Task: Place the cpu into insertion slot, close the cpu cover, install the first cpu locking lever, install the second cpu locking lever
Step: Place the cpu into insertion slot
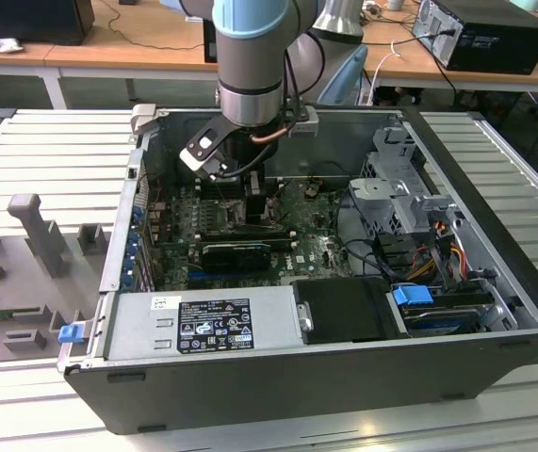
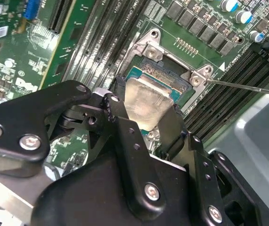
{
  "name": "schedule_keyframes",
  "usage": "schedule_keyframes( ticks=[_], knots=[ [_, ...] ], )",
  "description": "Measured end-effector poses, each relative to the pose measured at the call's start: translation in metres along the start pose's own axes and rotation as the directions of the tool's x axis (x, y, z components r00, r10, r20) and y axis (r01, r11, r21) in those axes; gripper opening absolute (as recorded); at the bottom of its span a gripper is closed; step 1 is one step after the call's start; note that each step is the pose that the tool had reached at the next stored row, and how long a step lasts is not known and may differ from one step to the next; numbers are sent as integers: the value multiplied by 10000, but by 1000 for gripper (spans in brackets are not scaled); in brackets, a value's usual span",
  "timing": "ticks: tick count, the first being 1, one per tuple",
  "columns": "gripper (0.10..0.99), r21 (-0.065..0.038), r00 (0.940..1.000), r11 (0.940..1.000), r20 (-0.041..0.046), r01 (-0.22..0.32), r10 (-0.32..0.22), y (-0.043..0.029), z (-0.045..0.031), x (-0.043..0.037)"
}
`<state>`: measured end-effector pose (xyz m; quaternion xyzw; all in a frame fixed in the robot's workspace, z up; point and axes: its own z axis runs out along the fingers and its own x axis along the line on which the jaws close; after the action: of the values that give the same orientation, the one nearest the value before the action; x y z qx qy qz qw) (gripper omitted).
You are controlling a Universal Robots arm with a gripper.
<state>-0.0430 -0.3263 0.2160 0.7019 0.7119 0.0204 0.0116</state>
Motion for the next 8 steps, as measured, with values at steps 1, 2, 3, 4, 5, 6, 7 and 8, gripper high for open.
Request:
schedule_keyframes(
  ticks=[1,2,3,4,5,6,7,8],
  knots=[
    [525,1,10000,10000,-12,1,-1,-2,3,3],
    [525,0,10000,10000,-28,3,-3,-5,7,7],
    [525,0,10000,10000,-42,4,-4,-7,11,10],
    [525,-2,10000,10000,-67,3,-3,-14,18,12],
    [525,-2,10000,10000,-69,3,-3,-18,27,18],
    [525,-1,10000,10000,-67,3,-3,-19,38,25],
    [525,-1,10000,10000,-67,4,-4,-19,48,36],
    [525,-2,10000,10000,-69,3,-3,-19,56,41]
  ],
)
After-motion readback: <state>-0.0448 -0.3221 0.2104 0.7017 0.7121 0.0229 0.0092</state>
